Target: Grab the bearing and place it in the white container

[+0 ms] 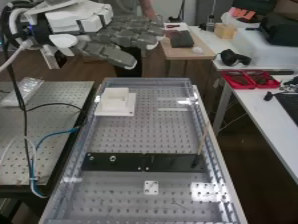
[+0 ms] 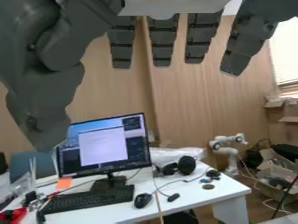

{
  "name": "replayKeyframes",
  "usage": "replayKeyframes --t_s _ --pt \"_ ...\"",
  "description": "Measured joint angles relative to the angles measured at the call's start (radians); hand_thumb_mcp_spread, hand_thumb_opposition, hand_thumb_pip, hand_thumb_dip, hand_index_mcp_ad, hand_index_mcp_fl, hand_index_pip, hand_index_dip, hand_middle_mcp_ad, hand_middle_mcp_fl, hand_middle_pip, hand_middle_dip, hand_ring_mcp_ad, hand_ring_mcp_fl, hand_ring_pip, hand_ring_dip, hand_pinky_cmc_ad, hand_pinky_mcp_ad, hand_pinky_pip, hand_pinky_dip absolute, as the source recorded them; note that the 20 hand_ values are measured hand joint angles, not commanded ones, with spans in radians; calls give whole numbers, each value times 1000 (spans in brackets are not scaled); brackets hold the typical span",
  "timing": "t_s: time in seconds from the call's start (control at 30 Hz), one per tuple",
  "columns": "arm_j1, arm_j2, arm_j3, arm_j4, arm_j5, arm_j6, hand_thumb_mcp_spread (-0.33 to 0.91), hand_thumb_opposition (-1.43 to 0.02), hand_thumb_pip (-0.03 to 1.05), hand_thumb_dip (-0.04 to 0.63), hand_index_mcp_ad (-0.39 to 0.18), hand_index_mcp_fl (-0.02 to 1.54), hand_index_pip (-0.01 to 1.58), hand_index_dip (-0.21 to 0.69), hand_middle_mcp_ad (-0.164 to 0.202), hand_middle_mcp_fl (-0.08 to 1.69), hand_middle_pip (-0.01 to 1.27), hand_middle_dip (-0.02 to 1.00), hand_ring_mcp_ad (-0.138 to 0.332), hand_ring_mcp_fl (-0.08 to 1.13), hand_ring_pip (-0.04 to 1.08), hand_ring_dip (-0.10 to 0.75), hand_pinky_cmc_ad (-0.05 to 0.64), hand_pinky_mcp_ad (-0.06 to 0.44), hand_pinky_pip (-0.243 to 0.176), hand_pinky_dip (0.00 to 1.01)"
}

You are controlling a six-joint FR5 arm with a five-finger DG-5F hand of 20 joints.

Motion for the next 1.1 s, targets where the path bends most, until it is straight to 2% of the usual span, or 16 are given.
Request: replayKeyframes --t_s 0.27,0.47,0.67,1.1 --pt "-9 -8 13 -15 -22 -5 209 -757 529 161 -141 87 108 164 73 3 131 126 148 14 96 16 379 297 -89 251" --pt "-12 -14 29 -32 -34 -7 197 -744 524 126 -141 80 108 164 73 3 131 126 148 14 96 16 379 293 -93 239" --pt "-8 -15 41 -49 -35 -10 194 -744 524 126 -141 73 105 164 75 3 131 126 150 14 96 16 379 293 -93 237" --pt "1 9 49 -86 -31 -11 192 -744 524 119 -126 73 101 164 73 3 131 126 150 14 96 16 379 293 -93 237"
